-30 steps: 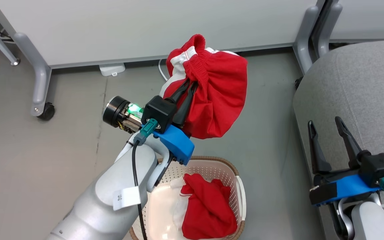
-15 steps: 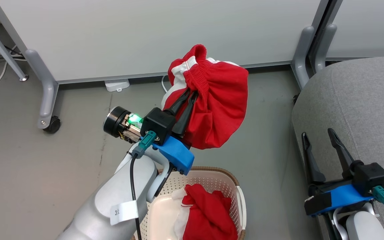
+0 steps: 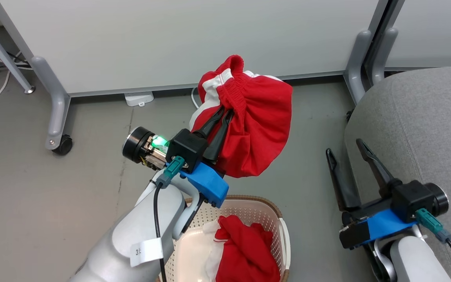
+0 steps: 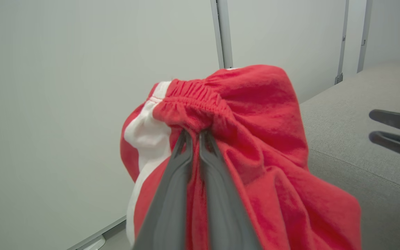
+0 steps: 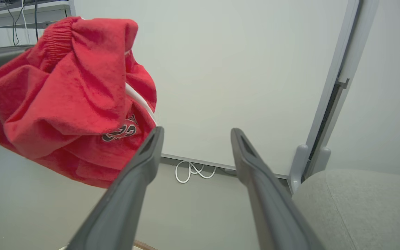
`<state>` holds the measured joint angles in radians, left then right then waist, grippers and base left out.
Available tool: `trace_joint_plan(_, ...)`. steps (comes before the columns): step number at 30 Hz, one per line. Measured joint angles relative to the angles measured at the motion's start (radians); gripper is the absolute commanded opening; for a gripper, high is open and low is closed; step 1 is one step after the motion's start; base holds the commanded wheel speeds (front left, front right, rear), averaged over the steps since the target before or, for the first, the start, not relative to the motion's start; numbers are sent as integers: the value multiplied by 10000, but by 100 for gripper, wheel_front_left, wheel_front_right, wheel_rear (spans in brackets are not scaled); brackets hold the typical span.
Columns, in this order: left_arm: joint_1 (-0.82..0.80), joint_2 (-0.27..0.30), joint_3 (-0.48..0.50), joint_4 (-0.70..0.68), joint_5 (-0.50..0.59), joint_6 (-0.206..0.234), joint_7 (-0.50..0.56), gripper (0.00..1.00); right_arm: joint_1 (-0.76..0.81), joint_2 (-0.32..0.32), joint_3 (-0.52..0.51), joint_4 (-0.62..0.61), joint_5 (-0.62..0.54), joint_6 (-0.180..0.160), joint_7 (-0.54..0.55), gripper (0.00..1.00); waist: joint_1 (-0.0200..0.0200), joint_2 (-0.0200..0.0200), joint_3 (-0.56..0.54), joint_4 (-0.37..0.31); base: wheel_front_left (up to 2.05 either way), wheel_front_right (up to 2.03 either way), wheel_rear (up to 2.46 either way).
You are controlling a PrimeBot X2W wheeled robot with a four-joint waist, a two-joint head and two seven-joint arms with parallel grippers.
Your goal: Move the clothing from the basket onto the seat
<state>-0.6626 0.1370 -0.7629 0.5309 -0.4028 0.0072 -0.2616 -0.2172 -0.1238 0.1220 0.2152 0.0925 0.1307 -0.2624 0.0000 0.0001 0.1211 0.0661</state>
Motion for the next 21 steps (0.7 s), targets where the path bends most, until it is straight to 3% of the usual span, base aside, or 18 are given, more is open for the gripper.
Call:
trace_joint_plan(12, -24, -169, -27, -54, 163, -77, 0, 0, -1480, -616, 1845, 267, 606, 0, 0, 100, 0, 0, 191, 193, 0, 0, 0)
trace_joint_plan(21, -166, -305, -127, -113, 284, -127, 0, 0, -2505, -644, 2581, 894, 859, 0, -2, 100, 0, 0, 397, 366, 0, 0, 0)
